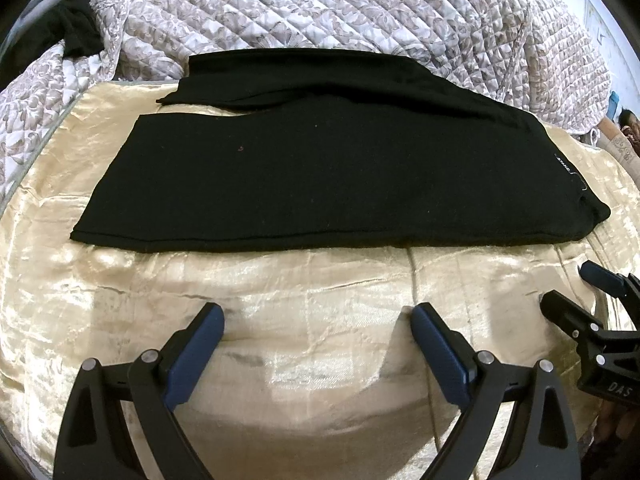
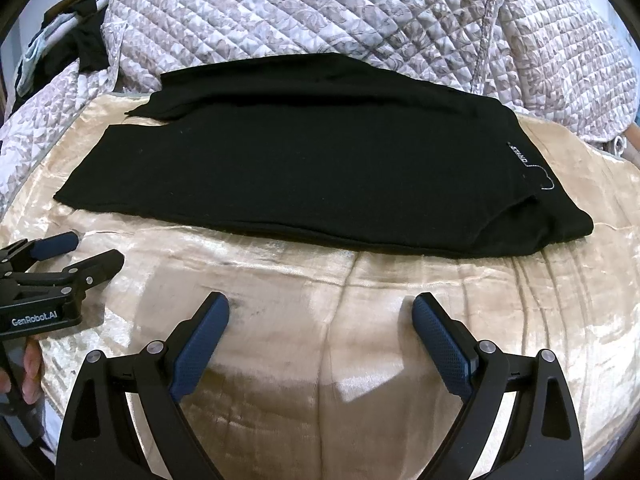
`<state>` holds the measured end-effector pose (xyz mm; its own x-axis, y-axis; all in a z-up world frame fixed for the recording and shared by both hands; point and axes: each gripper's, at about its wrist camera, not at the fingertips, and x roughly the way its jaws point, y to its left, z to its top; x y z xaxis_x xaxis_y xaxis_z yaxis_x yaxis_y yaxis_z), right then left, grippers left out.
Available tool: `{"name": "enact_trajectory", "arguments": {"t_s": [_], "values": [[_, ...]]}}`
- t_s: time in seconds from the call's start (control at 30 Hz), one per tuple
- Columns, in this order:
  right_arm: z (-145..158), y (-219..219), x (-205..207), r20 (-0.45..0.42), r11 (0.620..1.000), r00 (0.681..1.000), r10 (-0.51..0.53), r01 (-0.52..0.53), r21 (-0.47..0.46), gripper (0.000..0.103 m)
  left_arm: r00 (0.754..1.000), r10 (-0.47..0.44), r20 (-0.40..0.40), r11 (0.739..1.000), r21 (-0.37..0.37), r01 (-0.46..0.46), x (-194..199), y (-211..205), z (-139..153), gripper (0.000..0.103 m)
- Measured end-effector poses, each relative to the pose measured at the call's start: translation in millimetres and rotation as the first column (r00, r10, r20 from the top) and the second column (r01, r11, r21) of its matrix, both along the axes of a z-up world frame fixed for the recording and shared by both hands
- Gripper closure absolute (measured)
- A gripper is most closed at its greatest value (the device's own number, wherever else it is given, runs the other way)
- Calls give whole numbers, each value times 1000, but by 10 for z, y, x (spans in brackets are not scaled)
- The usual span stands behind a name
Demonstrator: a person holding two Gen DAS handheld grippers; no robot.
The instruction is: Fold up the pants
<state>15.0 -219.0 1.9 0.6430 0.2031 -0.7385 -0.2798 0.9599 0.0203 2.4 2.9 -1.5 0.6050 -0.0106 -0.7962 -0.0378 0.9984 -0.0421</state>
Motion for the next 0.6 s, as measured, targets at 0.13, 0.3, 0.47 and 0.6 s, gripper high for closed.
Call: {"name": "enact_trajectory", "arguments": {"t_s": [0.13,0.3,0.47,0.6], "values": [[14,-30,0,-1,1000,1000,-1,1,11,10,1000,-2,2,1000,-11,2,7,4,10,7],[36,-125,25,-5,999,1000,-24,25,36,10,1000,3,8,999,-51,-3,20,63,36,7],[69,-357,68,-14,992,996,-91,92,84,10,998,53,18,992,-112,-50,47,284,75,7],[71,-686,149,-49,967,982,-180,186,176,10,993,119,27,981,-156,-113,76,526,101,7]]}}
